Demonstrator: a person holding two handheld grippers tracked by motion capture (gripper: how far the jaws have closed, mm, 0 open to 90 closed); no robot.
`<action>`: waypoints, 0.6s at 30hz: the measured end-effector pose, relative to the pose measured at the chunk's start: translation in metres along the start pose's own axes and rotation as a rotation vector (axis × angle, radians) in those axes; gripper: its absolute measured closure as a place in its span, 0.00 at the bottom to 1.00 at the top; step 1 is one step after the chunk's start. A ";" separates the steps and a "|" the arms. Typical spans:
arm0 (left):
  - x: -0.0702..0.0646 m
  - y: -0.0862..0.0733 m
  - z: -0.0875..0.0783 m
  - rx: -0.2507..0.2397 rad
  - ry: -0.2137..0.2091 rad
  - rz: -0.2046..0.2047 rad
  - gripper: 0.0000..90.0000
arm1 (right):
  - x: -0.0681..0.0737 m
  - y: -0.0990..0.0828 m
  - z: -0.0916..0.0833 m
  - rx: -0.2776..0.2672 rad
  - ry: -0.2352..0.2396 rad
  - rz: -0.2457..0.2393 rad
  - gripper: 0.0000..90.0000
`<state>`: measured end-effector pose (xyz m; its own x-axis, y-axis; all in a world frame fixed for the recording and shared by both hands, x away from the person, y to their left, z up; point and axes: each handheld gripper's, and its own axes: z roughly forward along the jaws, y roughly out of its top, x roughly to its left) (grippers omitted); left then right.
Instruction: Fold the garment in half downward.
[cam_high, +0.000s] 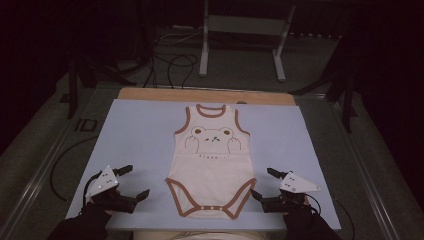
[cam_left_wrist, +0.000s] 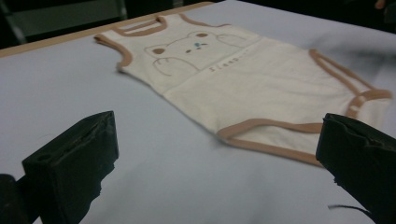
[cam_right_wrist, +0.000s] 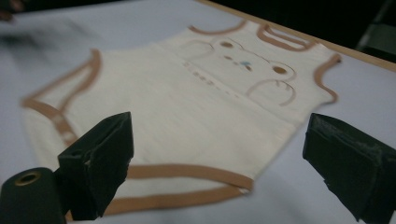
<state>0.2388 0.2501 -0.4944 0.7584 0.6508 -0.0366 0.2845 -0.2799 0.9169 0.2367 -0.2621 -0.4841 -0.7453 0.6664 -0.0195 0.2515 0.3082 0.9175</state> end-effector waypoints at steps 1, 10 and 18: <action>0.000 0.003 -0.001 -0.012 -0.007 -0.007 0.00 | 0.000 0.002 -0.001 -0.009 0.007 0.011 0.10; -0.002 0.017 -0.004 -0.019 -0.040 0.003 0.00 | 0.006 0.020 -0.015 -0.050 -0.029 -0.005 0.10; 0.005 0.037 -0.010 -0.022 -0.071 0.008 0.00 | 0.002 0.045 -0.023 -0.046 -0.041 -0.014 0.10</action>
<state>0.2472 0.2504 -0.4566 0.8007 0.5963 -0.0565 0.2655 -0.2689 0.9258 0.2321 -0.2627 -0.4341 -0.7225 0.6897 -0.0483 0.2115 0.2869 0.9343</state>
